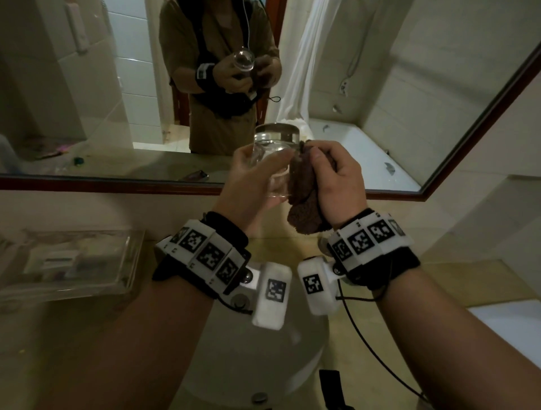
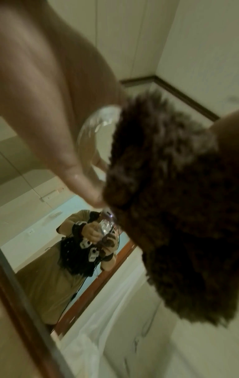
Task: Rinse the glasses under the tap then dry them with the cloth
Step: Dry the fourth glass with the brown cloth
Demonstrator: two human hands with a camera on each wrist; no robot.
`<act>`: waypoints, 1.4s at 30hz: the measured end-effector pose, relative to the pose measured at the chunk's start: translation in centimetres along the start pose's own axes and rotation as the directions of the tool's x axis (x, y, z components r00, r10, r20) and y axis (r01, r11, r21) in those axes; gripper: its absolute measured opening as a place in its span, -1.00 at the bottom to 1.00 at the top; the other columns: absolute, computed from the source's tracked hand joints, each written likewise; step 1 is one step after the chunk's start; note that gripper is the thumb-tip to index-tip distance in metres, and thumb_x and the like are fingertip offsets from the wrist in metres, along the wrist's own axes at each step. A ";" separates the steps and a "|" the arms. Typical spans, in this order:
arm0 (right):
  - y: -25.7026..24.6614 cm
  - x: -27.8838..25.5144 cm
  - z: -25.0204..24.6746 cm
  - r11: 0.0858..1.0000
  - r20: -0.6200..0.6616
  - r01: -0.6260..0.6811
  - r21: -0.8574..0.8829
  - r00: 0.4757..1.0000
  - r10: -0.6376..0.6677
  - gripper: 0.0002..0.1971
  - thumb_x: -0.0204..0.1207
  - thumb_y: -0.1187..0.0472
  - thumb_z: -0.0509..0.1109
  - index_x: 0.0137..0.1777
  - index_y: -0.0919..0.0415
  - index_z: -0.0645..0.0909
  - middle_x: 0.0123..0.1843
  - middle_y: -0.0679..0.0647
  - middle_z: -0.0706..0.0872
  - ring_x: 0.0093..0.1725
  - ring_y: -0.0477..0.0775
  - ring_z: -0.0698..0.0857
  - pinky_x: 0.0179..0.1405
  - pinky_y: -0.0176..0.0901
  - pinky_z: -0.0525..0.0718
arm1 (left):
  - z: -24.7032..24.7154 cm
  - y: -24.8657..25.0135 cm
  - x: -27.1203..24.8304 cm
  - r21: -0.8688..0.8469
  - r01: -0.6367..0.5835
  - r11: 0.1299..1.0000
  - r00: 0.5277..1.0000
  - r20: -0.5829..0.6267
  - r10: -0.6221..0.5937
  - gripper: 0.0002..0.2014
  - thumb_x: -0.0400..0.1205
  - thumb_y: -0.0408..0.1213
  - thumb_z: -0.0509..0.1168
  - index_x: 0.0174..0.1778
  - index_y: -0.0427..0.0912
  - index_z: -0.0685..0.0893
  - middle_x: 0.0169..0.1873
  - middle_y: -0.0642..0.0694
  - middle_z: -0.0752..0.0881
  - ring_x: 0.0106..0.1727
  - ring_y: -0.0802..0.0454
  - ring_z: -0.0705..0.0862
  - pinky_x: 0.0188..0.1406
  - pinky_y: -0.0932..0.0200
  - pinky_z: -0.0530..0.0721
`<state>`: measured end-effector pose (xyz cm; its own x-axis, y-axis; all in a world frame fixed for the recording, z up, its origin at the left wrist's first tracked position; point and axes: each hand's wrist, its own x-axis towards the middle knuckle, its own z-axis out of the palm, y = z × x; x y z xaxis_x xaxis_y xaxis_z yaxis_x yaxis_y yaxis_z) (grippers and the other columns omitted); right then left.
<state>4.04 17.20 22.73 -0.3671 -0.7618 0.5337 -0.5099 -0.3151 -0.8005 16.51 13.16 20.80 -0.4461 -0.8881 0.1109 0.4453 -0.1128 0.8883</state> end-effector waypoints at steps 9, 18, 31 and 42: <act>1.4 -0.4 -0.3 0.997 -0.009 -0.077 -0.027 0.997 0.077 -0.85 0.62 0.30 0.27 -0.09 0.07 0.64 -0.21 -0.16 0.69 -0.18 -0.23 0.63 -0.04 -0.30 0.60 | 1.2 0.7 -0.1 0.250 -0.041 0.967 0.998 -0.030 0.050 -0.63 0.63 -0.20 0.38 0.34 -0.14 0.53 0.09 -0.07 0.73 0.02 0.09 0.75 -0.02 0.14 0.78; 0.4 -0.5 -1.9 0.996 0.014 0.081 0.035 0.997 -0.081 -0.86 0.60 0.25 0.25 -0.01 0.03 0.62 -0.12 -0.18 0.69 -0.07 -0.20 0.66 0.02 -0.30 0.62 | 2.6 0.2 -0.5 0.041 -0.014 0.999 0.983 -0.181 0.021 -0.64 0.57 -0.21 0.44 0.25 -0.07 0.52 -0.01 -0.06 0.75 -0.09 -0.04 0.76 -0.03 -0.07 0.76; 2.8 0.7 -5.2 0.997 0.070 -0.054 0.055 0.996 0.050 -0.84 0.65 0.30 0.24 0.00 0.07 0.62 -0.20 -0.31 0.60 -0.22 -0.54 0.59 -0.20 -0.66 0.49 | 6.3 -1.2 -0.5 0.384 -0.141 0.912 0.976 -0.099 0.193 -0.32 0.57 -0.25 0.46 0.57 -0.08 0.31 0.16 0.04 0.66 0.11 0.22 0.71 0.00 0.37 0.72; 2.7 2.2 -7.9 0.990 0.096 0.086 0.108 0.991 -0.097 -0.82 0.64 0.32 0.23 0.05 0.07 0.64 -0.08 -0.20 0.68 -0.07 -0.41 0.63 -0.02 -0.56 0.54 | 9.2 -2.0 -0.2 0.233 -0.176 0.956 0.945 -0.231 0.230 -0.43 0.39 -0.09 0.52 0.26 0.22 0.41 0.25 -0.17 0.68 0.22 -0.11 0.72 0.16 -0.21 0.73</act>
<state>-4.30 19.16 23.89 -0.2394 -0.7788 0.5798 -0.4527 -0.4388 -0.7763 8.58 17.63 23.12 -0.1401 -0.9684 0.2065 0.3238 0.1523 0.9338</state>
